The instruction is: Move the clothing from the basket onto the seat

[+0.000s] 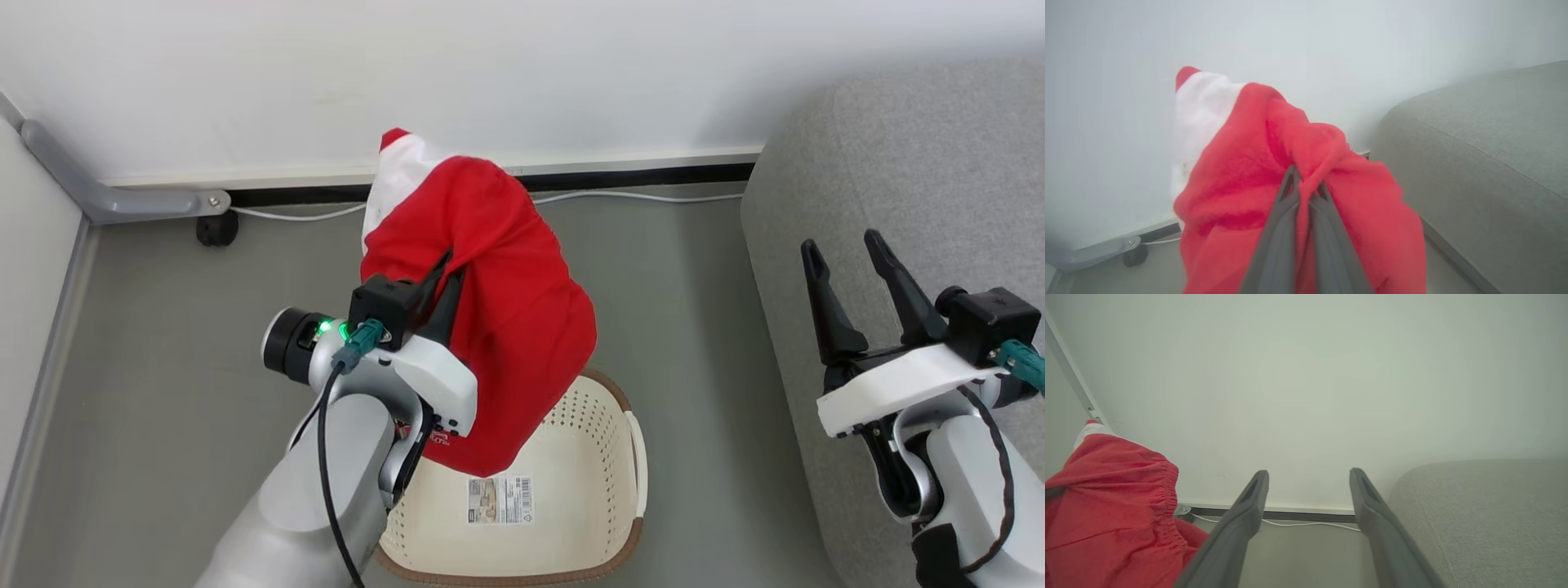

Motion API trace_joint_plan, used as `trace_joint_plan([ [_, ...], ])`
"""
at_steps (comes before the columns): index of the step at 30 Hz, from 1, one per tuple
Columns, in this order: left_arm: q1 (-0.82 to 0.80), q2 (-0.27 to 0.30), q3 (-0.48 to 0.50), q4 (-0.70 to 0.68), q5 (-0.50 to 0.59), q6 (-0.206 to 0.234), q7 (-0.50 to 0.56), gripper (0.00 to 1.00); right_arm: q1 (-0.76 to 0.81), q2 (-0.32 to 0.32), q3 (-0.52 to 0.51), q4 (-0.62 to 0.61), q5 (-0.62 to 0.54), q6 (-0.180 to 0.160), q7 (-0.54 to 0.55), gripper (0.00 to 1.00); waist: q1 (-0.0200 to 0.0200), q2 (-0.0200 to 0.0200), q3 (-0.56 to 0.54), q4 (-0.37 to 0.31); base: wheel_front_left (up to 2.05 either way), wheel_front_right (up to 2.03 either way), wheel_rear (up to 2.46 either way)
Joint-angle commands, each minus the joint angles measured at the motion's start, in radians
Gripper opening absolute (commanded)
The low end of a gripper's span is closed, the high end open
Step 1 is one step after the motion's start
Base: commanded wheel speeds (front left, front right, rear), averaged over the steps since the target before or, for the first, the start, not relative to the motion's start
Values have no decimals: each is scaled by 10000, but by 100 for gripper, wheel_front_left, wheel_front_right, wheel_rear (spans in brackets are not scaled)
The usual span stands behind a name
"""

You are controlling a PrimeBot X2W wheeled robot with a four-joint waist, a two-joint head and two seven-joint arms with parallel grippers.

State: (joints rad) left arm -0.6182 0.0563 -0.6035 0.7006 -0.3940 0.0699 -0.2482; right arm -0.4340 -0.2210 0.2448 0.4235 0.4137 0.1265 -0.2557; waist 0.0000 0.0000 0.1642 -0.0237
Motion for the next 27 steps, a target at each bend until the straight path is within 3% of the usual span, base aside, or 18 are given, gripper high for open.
trace_joint_plan([
  [1, -105, 162, 542, -587, 155, -131, -135, 0, 195, 39, 103, -134, -103, 42, -61, 100, 0, 0, -245, 61, 0, 0, 0],
  [12, -300, 64, 1072, -2020, 482, -656, -135, 0, 871, 339, 110, 233, -230, 42, -61, 100, 0, 0, -941, 103, 0, 0, 0],
  [27, -850, 81, 1151, -2624, 635, -883, -135, 0, 991, 445, 113, 298, -223, 42, -61, 100, 0, 0, -996, 77, 0, 0, 0],
])
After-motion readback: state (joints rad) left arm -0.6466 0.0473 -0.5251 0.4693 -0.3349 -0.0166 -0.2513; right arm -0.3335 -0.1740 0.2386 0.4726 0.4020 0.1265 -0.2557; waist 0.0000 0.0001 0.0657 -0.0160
